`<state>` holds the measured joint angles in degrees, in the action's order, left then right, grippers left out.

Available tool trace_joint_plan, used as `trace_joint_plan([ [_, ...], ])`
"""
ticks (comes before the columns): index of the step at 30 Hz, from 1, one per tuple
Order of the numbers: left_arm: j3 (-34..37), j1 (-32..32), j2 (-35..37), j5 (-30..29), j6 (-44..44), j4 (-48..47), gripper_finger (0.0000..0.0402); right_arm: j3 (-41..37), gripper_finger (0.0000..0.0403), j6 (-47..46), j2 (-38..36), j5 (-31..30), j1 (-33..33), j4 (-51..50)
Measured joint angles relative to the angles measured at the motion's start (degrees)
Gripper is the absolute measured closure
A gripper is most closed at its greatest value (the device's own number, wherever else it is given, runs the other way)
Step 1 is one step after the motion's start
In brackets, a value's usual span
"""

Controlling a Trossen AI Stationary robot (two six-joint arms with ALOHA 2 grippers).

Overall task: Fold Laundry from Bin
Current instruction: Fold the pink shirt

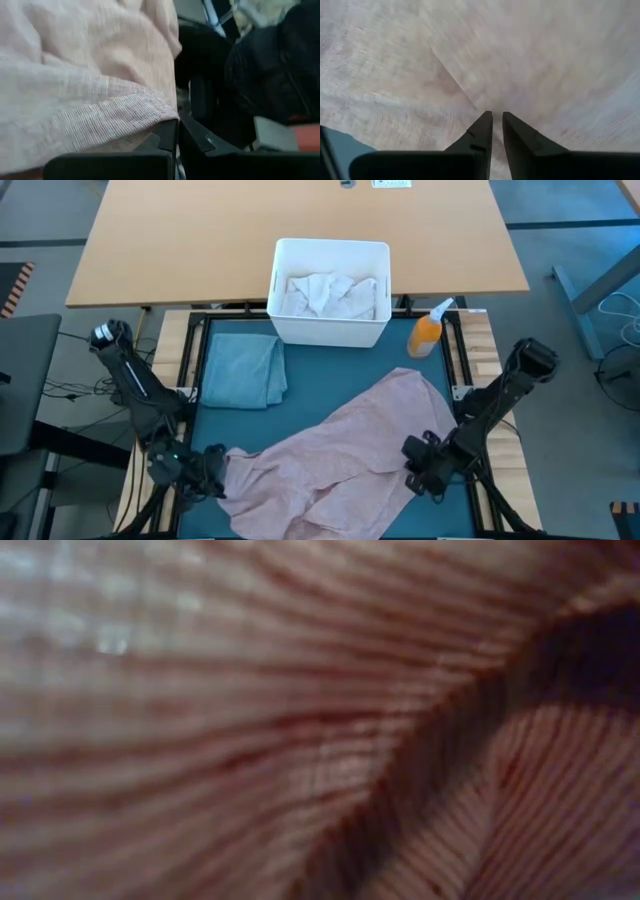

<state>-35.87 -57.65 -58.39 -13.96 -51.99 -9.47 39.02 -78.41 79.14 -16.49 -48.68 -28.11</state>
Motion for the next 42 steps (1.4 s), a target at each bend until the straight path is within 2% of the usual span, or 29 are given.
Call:
trace_joint_plan([
  [6,-0.2,0.0,3.1,-3.0,1.0,-0.1,0.0401,10.0,0.0336,18.0,0.1,-0.5,2.5,-12.3],
  [10,-0.2,0.0,3.5,-3.4,1.0,-0.1,0.0401,12.2,0.0324,25.1,0.0,2.1,2.7,-17.0],
  [15,-0.2,0.0,3.3,-3.6,1.0,-0.2,0.0401,12.2,0.0278,27.3,1.9,6.3,2.4,-21.0],
  [23,-0.2,0.0,3.3,-3.7,2.9,-0.2,0.0401,12.2,0.0175,29.4,10.9,6.8,1.8,-22.1],
  [28,-0.2,0.0,3.3,-3.7,3.1,-0.2,0.0401,12.3,0.0160,28.8,14.9,7.5,1.8,-22.9],
  [32,-0.2,0.0,3.3,-3.7,3.0,-0.2,0.0401,12.5,0.0192,28.5,15.6,7.4,2.2,-23.8],
  [35,-0.2,0.0,3.3,-3.6,3.0,-0.2,0.0401,12.5,0.0250,28.3,15.3,7.5,2.4,-25.7],
  [40,-0.2,0.0,3.3,-4.4,4.2,1.7,0.0401,16.3,0.0376,28.6,15.4,7.6,3.5,-32.5],
  [42,-0.2,0.0,3.3,-4.3,5.9,4.2,0.0401,18.4,0.0385,29.2,15.4,7.6,4.0,-35.3],
])
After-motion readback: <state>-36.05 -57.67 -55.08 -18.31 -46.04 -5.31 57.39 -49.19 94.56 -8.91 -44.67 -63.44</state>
